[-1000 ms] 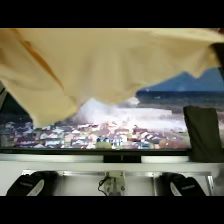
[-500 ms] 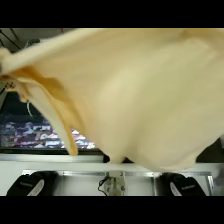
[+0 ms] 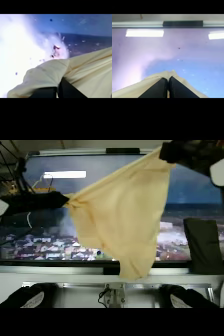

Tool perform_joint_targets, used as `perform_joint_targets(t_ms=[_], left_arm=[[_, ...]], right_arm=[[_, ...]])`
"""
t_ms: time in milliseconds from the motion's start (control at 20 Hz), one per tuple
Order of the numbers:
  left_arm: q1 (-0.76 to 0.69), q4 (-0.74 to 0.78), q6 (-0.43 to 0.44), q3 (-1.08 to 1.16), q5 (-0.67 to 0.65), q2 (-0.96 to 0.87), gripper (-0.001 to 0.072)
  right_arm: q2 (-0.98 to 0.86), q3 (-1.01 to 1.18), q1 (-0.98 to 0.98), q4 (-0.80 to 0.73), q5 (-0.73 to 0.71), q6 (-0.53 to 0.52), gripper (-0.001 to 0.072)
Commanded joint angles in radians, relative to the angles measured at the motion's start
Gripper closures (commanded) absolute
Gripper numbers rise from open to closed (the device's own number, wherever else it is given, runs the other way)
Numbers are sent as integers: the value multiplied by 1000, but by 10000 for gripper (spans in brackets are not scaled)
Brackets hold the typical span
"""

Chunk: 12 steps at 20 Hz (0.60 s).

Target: Fold the shirts.

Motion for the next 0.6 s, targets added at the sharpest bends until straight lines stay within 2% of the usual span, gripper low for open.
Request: perform_joint_targets(t_ms=[0,100,150,200,250,300,400,450,500,550], left_arm=[[1,-45,0,-22,151,-248,673],[1,-118,0,-22,145,-356,672],[1,-156,0,-21,136,-393,628],[2,-174,0,-18,119,-412,418],[9,-173,5,-5,84,-417,130],[29,-170,27,25,13,-416,-13],[99,-143,85,122,-205,-415,-7],[137,-107,83,169,-313,-414,42],[171,-69,83,203,-410,-410,73],[195,-43,83,207,-467,-402,73]], right_arm=[[-267,1,-1,-166,-16,74,642],[-359,1,-1,-42,85,74,641],[-389,1,-1,-4,135,74,640],[-409,1,-1,26,178,73,597],[-412,1,-1,36,215,67,417],[-401,2,-8,34,264,31,197],[-349,2,-27,19,428,-109,185],[-319,2,-40,-7,533,-162,184],[-291,2,-55,-48,644,-183,185],[-266,-3,-75,-69,726,-186,185]])
